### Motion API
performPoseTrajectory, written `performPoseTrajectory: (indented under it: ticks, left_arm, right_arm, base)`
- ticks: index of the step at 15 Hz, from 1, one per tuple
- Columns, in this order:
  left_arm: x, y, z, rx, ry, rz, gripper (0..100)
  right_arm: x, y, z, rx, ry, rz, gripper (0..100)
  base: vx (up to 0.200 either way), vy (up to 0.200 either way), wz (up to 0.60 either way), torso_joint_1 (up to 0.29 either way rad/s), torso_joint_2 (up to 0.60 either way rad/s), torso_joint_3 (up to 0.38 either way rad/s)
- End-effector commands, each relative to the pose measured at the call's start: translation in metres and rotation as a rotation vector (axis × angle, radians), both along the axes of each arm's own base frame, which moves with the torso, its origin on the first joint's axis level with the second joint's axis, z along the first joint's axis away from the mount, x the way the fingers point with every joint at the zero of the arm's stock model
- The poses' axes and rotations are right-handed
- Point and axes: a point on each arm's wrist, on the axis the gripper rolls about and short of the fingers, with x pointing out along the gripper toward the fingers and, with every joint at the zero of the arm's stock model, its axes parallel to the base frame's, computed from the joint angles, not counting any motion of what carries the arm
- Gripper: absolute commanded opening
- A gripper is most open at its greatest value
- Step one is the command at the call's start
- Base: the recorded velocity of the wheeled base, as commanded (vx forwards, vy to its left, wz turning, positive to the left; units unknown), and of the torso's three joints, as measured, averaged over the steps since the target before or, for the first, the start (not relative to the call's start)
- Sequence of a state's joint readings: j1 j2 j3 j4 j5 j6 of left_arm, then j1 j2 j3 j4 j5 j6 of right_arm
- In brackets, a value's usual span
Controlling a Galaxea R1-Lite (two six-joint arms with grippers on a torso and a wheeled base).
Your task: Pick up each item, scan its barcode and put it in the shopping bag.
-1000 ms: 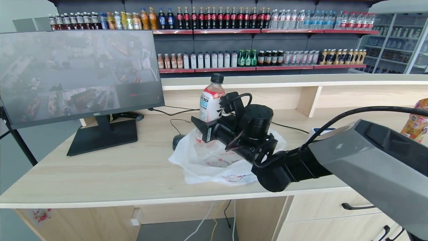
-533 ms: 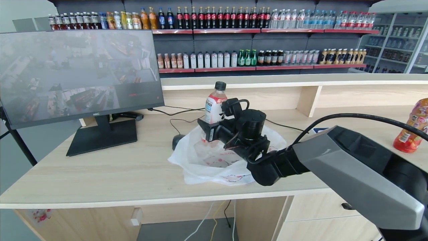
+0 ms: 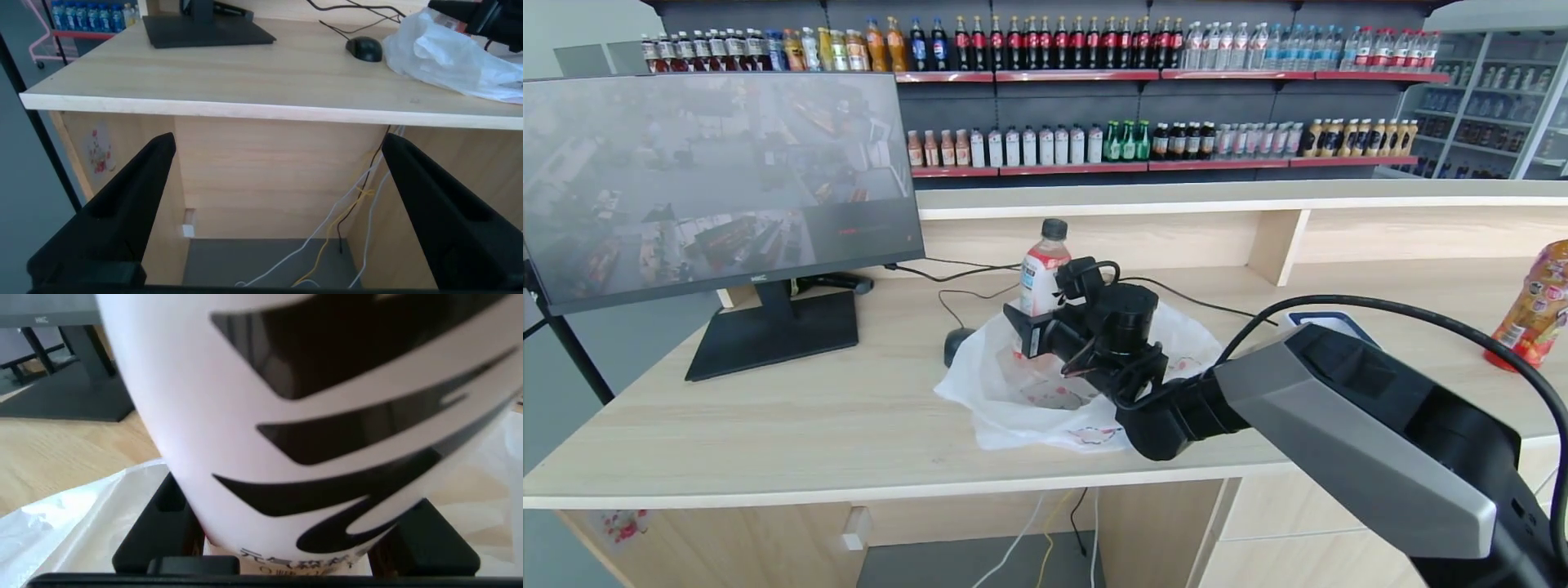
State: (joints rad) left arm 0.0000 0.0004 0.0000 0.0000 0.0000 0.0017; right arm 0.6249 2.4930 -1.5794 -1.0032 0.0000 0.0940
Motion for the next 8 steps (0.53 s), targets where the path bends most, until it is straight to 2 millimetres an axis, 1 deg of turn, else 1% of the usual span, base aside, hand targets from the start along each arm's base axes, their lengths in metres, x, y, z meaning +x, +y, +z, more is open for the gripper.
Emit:
performPoseTrajectory:
  ticks: [1, 3, 8]
  left_arm:
    - [0.0, 0.0, 0.0, 0.0, 0.0, 0.0, 100]
    - [0.0, 0.0, 0.0, 0.0, 0.0, 0.0, 100]
    - [0.0, 0.0, 0.0, 0.0, 0.0, 0.0, 100]
  right_arm:
    - [0.006, -0.007, -0.007, -0.008, 0.01, -0.017, 0]
    - [0.009, -0.009, -0.013, -0.016, 0.021, -0.022, 0]
    - [0.008, -0.011, -0.018, -0.041, 0.026, -0.025, 0]
  base:
    - [0.0, 0.0, 0.0, 0.0, 0.0, 0.0]
    - [0.0, 0.0, 0.0, 0.0, 0.0, 0.0]
    - [0.0, 0.0, 0.0, 0.0, 0.0, 0.0]
